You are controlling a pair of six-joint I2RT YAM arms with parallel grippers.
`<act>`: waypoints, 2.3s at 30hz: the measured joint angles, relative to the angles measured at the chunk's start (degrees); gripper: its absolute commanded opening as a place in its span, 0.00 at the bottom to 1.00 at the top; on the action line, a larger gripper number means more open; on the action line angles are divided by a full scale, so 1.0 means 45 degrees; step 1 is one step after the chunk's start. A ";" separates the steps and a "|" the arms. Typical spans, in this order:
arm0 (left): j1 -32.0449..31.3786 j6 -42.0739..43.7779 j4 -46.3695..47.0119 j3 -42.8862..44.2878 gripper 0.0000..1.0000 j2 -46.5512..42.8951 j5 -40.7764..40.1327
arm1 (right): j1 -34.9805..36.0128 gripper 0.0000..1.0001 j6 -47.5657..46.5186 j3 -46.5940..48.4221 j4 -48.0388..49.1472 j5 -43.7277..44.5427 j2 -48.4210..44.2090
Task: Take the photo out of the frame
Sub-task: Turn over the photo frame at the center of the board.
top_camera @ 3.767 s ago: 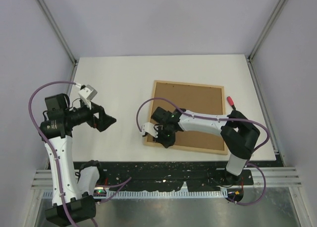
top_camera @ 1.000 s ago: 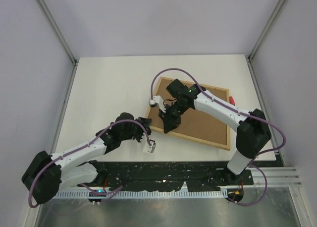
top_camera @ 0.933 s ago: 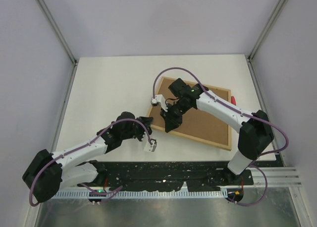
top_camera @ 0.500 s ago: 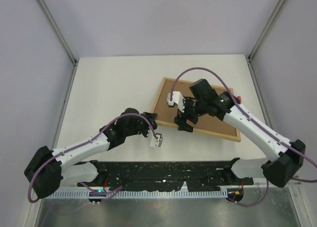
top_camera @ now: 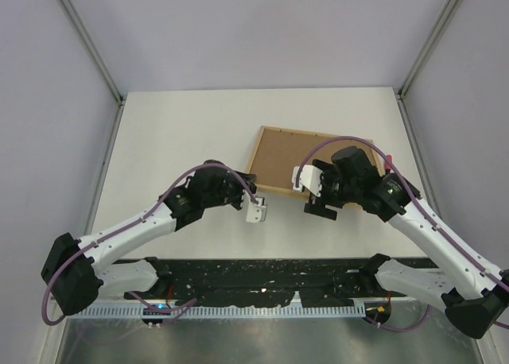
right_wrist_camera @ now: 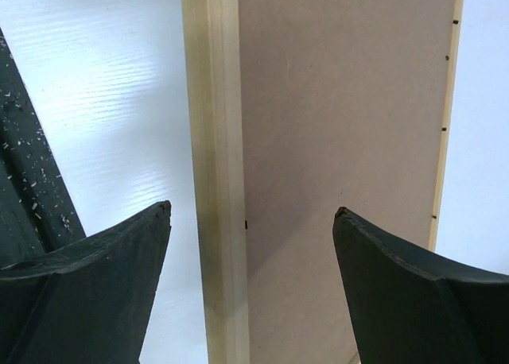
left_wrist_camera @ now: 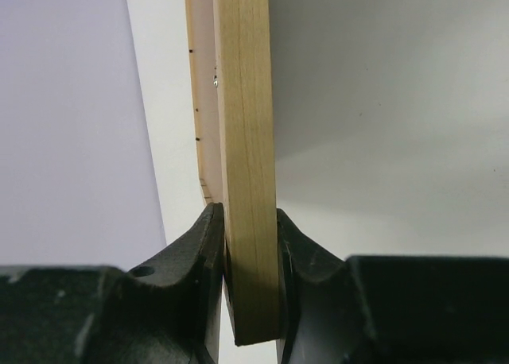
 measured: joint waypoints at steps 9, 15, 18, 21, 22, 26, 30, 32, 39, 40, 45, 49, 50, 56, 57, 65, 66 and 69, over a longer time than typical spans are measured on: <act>0.0005 -0.0583 -0.0831 0.1161 0.00 0.0495 0.0141 | 0.0874 0.84 -0.0753 -0.0811 0.1423 0.2725 -0.0204; 0.0015 -0.0738 -0.1355 0.1787 0.00 0.0792 0.0199 | 0.1763 0.70 -0.1277 -0.1656 0.2424 0.5343 0.0432; 0.0015 -0.0869 -0.1501 0.2040 0.00 0.0899 0.0233 | 0.1987 0.60 -0.1467 -0.1632 0.2812 0.6105 0.0495; 0.0015 -0.0933 -0.1569 0.2132 0.00 0.0933 0.0272 | 0.2142 0.50 -0.1506 -0.1404 0.2841 0.6547 0.0811; 0.0015 -0.0937 -0.1574 0.2132 0.00 0.0933 0.0267 | 0.2200 0.47 -0.1540 -0.1311 0.2798 0.6645 0.0942; 0.0063 -0.0899 -0.1710 0.2152 0.09 0.0942 0.0321 | 0.2448 0.15 -0.1617 -0.1263 0.2603 0.7043 0.1219; 0.0063 -0.0928 -0.1676 0.2176 0.62 0.0937 0.0306 | 0.2531 0.08 -0.1554 -0.1005 0.2419 0.7276 0.1384; 0.0131 -0.1088 -0.2011 0.2322 0.99 0.0933 0.0185 | 0.2531 0.08 -0.1457 -0.0675 0.2050 0.7257 0.1632; 0.1569 -0.1821 -0.5231 0.4721 1.00 0.0845 -0.0641 | 0.2467 0.08 -0.1064 0.1418 0.1715 0.7815 0.2880; 0.2079 -0.2001 -0.5785 0.5251 1.00 0.0801 -0.0743 | 0.2472 0.08 -0.0971 0.1758 0.1501 0.7771 0.3177; 0.5270 -0.2385 -0.8160 0.6781 1.00 -0.0457 -0.0908 | 0.2453 0.08 -0.0219 0.3973 0.0534 0.7587 0.4852; 0.8024 -0.2341 -0.9690 0.7057 1.00 -0.2011 -0.0364 | 0.2113 0.08 0.0646 0.6936 -0.0486 0.7101 0.6771; 0.8888 -0.2336 -1.0006 0.7048 0.99 -0.2395 -0.0087 | 0.1982 0.08 0.0855 0.7723 -0.0777 0.6931 0.7261; 1.2614 -0.2657 -1.0414 0.5163 1.00 -0.4405 0.1593 | 0.0894 0.08 0.2424 1.2483 -0.2011 0.5916 0.9904; 1.2915 -0.2705 -1.0428 0.4687 1.00 -0.4629 0.1870 | 0.0636 0.08 0.2691 1.3197 -0.2079 0.5673 1.0244; 1.3818 -0.3395 -1.0326 0.2642 1.00 -0.4906 0.3308 | -0.2215 0.08 0.4891 1.6645 -0.1515 0.3070 1.1375; 1.3823 -0.3599 -1.0244 0.2642 1.00 -0.4906 0.3458 | -0.2662 0.08 0.5173 1.6874 -0.1481 0.2550 1.1370; 1.3828 -0.4143 -0.9874 0.2652 1.00 -0.4945 0.3993 | -0.3303 0.08 0.5838 1.7048 -0.1477 0.1433 1.1196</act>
